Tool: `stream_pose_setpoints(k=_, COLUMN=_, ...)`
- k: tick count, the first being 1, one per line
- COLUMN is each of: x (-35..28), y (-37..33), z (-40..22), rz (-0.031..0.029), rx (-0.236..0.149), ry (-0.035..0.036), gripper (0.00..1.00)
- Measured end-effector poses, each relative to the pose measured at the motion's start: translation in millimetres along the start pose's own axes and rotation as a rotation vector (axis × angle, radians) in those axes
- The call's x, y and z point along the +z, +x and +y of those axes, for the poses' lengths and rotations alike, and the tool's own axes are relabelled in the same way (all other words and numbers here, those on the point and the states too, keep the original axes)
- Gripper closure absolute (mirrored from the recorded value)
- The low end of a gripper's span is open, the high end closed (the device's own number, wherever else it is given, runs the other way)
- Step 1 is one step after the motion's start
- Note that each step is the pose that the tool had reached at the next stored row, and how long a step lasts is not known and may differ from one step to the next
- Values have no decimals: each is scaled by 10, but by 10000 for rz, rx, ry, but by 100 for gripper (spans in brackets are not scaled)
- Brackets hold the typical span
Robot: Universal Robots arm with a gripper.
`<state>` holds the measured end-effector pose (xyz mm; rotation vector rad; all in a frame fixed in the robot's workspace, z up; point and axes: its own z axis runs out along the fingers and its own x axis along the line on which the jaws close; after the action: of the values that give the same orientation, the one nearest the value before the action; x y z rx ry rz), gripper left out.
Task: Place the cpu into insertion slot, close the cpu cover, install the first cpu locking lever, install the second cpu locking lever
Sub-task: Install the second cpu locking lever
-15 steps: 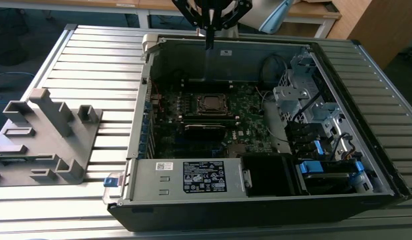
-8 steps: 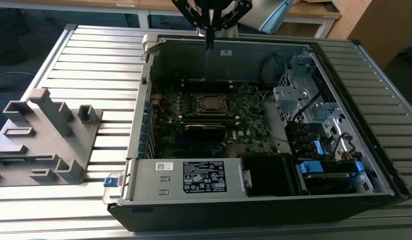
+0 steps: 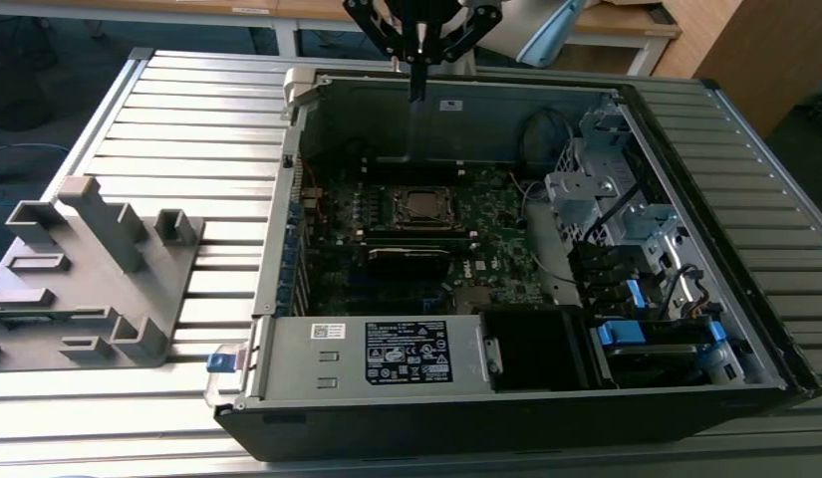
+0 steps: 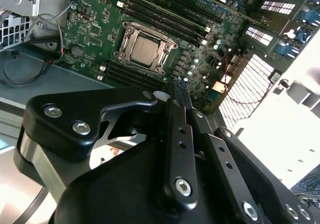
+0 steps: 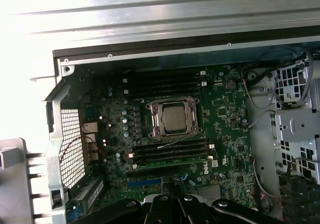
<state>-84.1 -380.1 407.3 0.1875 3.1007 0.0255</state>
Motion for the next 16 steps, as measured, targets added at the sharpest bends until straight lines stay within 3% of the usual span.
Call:
stream_pose_setpoints(k=6, x=25, y=1, z=-1, rz=-1, rx=1, ry=-3, gripper=90)
stream_pose_setpoints(k=16, x=187, y=7, z=-4, rz=-1, rx=0, ry=-2, gripper=90)
